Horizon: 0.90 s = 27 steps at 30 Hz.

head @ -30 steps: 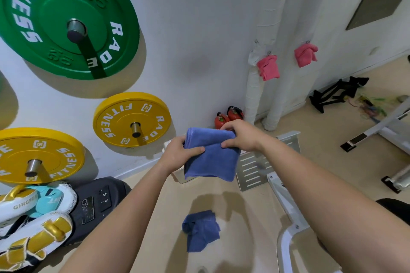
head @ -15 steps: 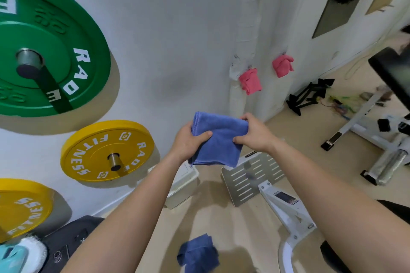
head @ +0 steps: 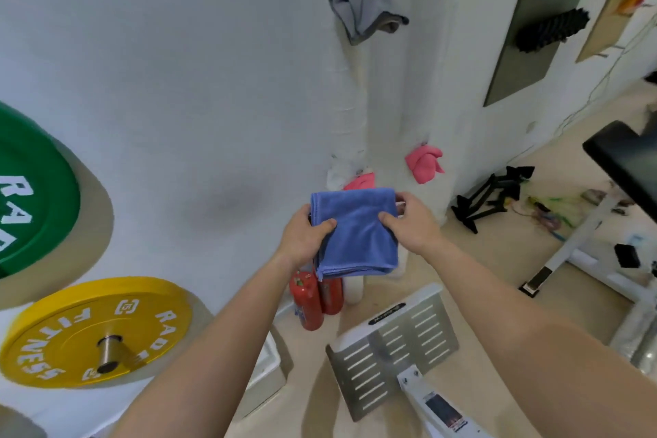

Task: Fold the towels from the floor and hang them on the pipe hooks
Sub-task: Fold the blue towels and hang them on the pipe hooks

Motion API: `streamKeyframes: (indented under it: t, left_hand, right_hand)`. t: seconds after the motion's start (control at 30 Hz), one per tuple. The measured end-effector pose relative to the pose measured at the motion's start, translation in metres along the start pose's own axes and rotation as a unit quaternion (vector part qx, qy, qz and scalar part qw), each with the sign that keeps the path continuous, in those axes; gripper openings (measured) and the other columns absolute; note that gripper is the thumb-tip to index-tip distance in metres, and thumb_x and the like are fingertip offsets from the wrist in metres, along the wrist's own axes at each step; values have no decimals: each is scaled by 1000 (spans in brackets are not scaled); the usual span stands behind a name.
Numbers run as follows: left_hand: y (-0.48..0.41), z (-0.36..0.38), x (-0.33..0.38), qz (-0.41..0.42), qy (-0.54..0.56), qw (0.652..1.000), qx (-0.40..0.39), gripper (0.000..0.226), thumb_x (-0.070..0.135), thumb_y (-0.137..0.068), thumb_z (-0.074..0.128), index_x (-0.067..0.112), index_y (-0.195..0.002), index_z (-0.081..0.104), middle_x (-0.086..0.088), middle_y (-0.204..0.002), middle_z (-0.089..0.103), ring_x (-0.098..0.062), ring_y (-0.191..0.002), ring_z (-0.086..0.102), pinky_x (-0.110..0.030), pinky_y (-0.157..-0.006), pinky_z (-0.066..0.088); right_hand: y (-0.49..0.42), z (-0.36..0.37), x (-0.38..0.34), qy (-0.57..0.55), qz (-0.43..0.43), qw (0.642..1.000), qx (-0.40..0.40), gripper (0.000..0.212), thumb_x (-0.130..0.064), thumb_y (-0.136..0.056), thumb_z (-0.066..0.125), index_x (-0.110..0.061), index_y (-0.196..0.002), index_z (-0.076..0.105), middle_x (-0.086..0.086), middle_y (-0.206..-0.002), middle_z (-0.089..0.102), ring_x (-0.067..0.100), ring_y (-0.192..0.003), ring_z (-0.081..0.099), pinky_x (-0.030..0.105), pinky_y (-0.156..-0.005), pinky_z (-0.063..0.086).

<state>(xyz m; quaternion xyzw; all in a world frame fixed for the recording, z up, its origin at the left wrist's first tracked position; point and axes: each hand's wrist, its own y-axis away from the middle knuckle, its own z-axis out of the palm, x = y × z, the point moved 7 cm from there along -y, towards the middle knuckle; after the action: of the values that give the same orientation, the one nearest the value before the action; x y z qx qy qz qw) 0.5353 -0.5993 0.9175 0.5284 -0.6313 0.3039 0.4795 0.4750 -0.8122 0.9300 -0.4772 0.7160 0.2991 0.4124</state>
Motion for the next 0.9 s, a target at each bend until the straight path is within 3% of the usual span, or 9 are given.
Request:
streamKeyframes:
  t: [0.17,0.3,0.43,0.5,0.57,0.63,0.7,0.9]
  left_hand:
    - [-60,41,42,2,5,999,32,29,17,-88,66,15,-117,62,-1,-109,71,-20,-100,68,-43,-91,55]
    - [-105,66,63,0,11,999,38,23,19,-88,63,17,-112,61,-1,-106,69,-20,-97,66,-42,-90,55]
    - [-153,88,83,20,16,999,35,21,19,-88,62,17,-109,60,-1,-101,69,-20,-93,66,-39,-84,55]
    - [-177,96,94,30,26,999,30,20,19,-88,63,18,-108,60,1,-97,68,-19,-91,66,-34,-79,54]
    - [-201,104,105,43,28,998,22,17,18,-89,64,21,-105,60,4,-94,68,-17,-87,65,-26,-72,51]
    - [-223,109,118,58,25,998,13,14,18,-89,63,23,-101,59,8,-90,66,-11,-82,64,-16,-64,47]
    - [-243,113,133,79,18,997,9,13,17,-90,63,22,-101,58,10,-88,64,-4,-77,61,-9,-57,43]
    - [-290,135,186,121,-3,993,9,24,24,-91,62,14,-113,58,-3,-105,68,-21,-92,63,-26,-74,45]
  right_hand:
    - [-74,-42,9,-18,-13,1000,15,39,-22,-91,63,-21,-129,53,1,-104,64,22,-96,64,26,-74,46]
    - [-122,-61,10,-22,-20,999,39,39,-19,-95,58,-20,-133,50,-5,-102,58,17,-93,58,22,-69,41]
    - [-169,-76,13,-25,-10,998,51,37,-23,-94,62,-17,-128,50,0,-103,60,19,-95,60,18,-66,41]
    - [-192,-82,12,-15,-5,999,45,45,-24,-89,68,-17,-130,49,1,-109,61,19,-97,61,16,-66,42]
    - [-216,-90,12,-5,3,999,46,52,-26,-87,70,-19,-133,47,0,-113,62,20,-99,63,23,-73,48]
    - [-238,-100,9,6,11,998,57,51,-30,-87,68,-22,-133,46,0,-112,64,22,-99,64,32,-81,51]
    - [-257,-109,4,6,9,997,72,49,-30,-89,66,-22,-132,46,-1,-112,63,22,-98,62,33,-81,48]
    - [-310,-150,-13,37,-18,993,108,51,-34,-92,65,-18,-136,45,3,-121,61,23,-99,57,29,-82,39]
